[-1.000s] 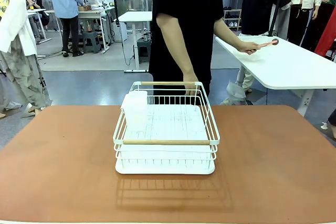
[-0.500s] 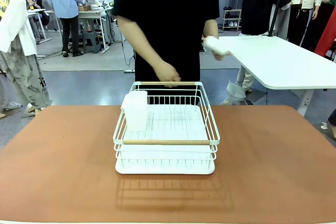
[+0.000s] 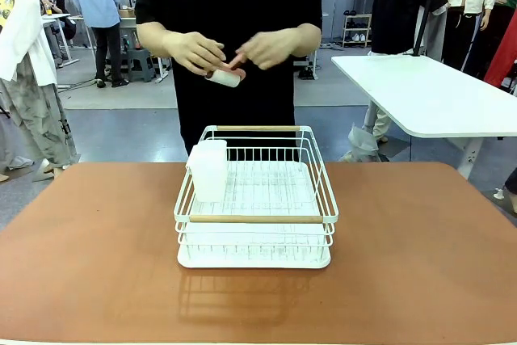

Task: Clean the table.
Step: Pick up the Lint Roller when the human hands it over.

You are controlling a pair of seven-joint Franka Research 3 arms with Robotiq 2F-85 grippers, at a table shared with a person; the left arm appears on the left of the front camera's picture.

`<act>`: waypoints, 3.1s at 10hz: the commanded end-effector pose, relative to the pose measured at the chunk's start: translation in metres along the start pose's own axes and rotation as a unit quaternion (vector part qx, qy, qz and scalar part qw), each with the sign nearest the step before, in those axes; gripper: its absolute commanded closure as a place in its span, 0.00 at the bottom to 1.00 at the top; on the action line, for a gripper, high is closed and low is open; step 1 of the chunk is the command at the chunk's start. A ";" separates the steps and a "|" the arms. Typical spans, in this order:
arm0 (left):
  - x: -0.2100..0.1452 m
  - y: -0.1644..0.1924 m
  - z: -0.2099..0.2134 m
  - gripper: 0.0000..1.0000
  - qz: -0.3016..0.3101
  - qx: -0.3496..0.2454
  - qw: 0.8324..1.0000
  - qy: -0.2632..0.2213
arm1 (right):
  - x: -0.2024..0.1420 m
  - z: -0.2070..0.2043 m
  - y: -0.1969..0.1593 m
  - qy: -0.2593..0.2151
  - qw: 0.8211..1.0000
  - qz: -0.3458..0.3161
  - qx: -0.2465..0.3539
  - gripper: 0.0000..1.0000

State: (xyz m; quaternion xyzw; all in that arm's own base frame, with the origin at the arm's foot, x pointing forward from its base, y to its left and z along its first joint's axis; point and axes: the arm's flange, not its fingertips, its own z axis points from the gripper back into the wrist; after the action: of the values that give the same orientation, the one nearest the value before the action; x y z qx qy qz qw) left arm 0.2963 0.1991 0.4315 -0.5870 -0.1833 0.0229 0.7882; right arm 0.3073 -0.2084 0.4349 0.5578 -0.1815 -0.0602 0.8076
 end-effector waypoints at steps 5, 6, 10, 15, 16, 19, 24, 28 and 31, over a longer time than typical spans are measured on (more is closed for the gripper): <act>-0.002 -0.001 0.003 0.00 -0.003 -0.006 1.000 0.002 | -0.001 0.002 0.004 -0.001 1.000 0.005 0.006 0.00; -0.002 -0.001 0.003 0.00 -0.003 -0.006 1.000 0.002 | -0.001 0.002 0.004 -0.001 1.000 0.005 0.006 0.00; -0.002 -0.001 0.003 0.00 -0.003 -0.006 1.000 0.002 | -0.001 0.002 0.004 -0.001 1.000 0.005 0.006 0.00; 0.005 -0.008 -0.004 0.00 0.013 0.042 0.998 -0.052 | -0.001 0.002 0.004 -0.001 1.000 0.005 0.006 0.00; 0.009 -0.017 -0.007 0.00 0.038 0.054 0.995 -0.072 | -0.001 0.002 0.004 -0.001 1.000 0.005 0.006 0.00; 0.016 -0.049 -0.021 0.00 0.077 0.080 0.989 -0.097 | -0.001 0.002 0.004 -0.001 1.000 0.005 0.006 0.00; 0.022 -0.101 -0.062 0.00 0.162 0.188 0.960 -0.126 | -0.001 0.002 0.004 -0.001 1.000 0.005 0.006 0.00; 0.039 -0.113 -0.097 0.00 0.220 0.194 0.945 -0.142 | -0.001 0.002 0.004 -0.001 1.000 0.005 0.006 0.00; 0.051 -0.108 -0.113 0.00 0.235 0.187 0.940 -0.159 | -0.001 0.002 0.004 -0.001 1.000 0.005 0.006 0.00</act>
State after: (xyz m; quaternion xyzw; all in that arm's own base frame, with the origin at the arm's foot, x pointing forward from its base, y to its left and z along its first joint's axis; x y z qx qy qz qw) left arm 0.3502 0.0796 0.5181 -0.4442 -0.1458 0.3206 0.8238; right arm 0.3075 -0.2083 0.4349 0.5576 -0.1812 -0.0601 0.8079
